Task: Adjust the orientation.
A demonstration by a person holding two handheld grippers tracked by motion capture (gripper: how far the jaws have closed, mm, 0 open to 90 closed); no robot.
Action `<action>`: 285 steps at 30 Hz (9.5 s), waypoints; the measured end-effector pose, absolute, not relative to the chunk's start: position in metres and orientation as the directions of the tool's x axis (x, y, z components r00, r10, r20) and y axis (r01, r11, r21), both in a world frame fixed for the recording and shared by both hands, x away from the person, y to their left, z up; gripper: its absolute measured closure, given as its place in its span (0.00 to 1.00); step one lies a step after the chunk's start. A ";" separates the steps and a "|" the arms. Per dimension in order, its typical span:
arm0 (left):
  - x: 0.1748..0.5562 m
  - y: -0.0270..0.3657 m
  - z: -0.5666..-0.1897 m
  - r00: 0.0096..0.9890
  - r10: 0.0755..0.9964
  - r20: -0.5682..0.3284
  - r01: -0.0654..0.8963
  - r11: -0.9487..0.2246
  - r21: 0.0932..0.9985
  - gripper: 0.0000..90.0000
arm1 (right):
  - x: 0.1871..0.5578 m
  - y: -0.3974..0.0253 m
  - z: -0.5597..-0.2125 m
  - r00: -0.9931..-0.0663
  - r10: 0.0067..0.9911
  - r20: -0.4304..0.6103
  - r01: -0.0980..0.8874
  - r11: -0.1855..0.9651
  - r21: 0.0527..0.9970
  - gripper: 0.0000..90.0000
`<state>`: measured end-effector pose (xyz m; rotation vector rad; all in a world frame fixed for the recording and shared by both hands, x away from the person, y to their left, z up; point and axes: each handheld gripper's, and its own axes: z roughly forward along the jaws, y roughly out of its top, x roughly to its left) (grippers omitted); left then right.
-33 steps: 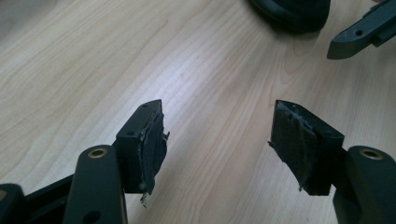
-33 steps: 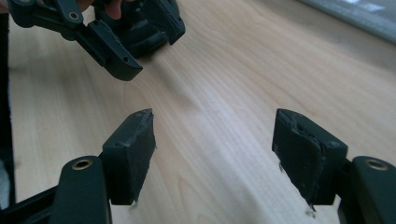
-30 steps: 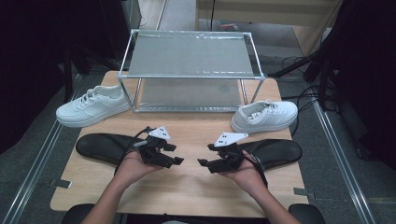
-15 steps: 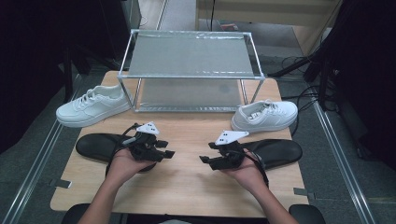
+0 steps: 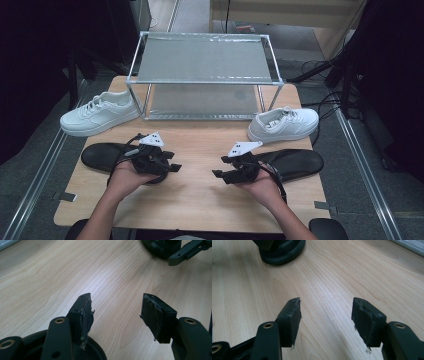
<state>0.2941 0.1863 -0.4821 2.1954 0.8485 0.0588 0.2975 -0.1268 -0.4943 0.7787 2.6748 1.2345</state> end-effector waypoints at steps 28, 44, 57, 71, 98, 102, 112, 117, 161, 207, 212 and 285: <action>0.286 0.226 -0.455 0.709 0.681 -0.186 0.586 -0.421 0.692 0.41 | 0.303 -0.133 -0.494 -0.860 0.487 0.155 0.431 0.527 0.732 0.46; 0.269 0.273 -0.441 0.614 0.766 -0.191 0.639 -0.340 0.691 0.44 | 0.305 -0.120 -0.494 -0.872 0.456 0.177 0.429 0.537 0.727 0.47; 0.255 0.310 -0.450 0.553 0.817 -0.161 0.657 -0.309 0.688 0.97 | 0.307 -0.107 -0.495 -0.892 0.418 0.172 0.403 0.564 0.720 0.47; 0.273 0.303 -0.487 0.560 0.799 -0.220 0.717 -0.334 0.611 1.00 | 0.308 -0.107 -0.489 -0.894 0.427 0.135 0.370 0.535 0.760 0.52; 0.289 0.269 -0.502 0.606 0.753 -0.255 0.728 -0.397 0.559 1.00 | 0.310 -0.115 -0.488 -0.881 0.440 0.176 0.404 0.504 0.764 0.54; 0.291 0.260 -0.501 0.623 0.735 -0.269 0.719 -0.402 0.566 1.00 | 0.311 -0.116 -0.488 -0.878 0.446 0.173 0.406 0.501 0.765 0.54; 0.299 0.238 -0.501 0.654 0.700 -0.286 0.705 -0.428 0.565 1.00 | 0.308 -0.123 -0.488 -0.866 0.469 0.174 0.418 0.489 0.765 0.55; 0.303 0.221 -0.502 0.681 0.675 -0.284 0.690 -0.460 0.559 1.00 | 0.306 -0.129 -0.488 -0.853 0.489 0.181 0.433 0.470 0.769 0.55; 0.318 0.167 -0.486 0.743 0.609 -0.278 0.623 -0.477 0.620 0.96 | 0.294 -0.136 -0.490 -0.846 0.493 0.201 0.442 0.438 0.783 0.86; 0.343 0.253 -0.517 0.676 0.689 -0.261 0.675 -0.437 0.595 1.00 | 0.292 -0.079 -0.515 -0.887 0.427 0.175 0.403 0.531 0.746 1.00; 0.343 0.252 -0.517 0.674 0.691 -0.261 0.676 -0.436 0.594 1.00 | 0.294 -0.079 -0.514 -0.886 0.435 0.162 0.399 0.536 0.744 1.00; 0.324 0.240 -0.501 0.682 0.685 -0.257 0.662 -0.427 0.616 1.00 | 0.325 -0.089 -0.504 -0.817 0.529 0.231 0.495 0.437 0.751 1.00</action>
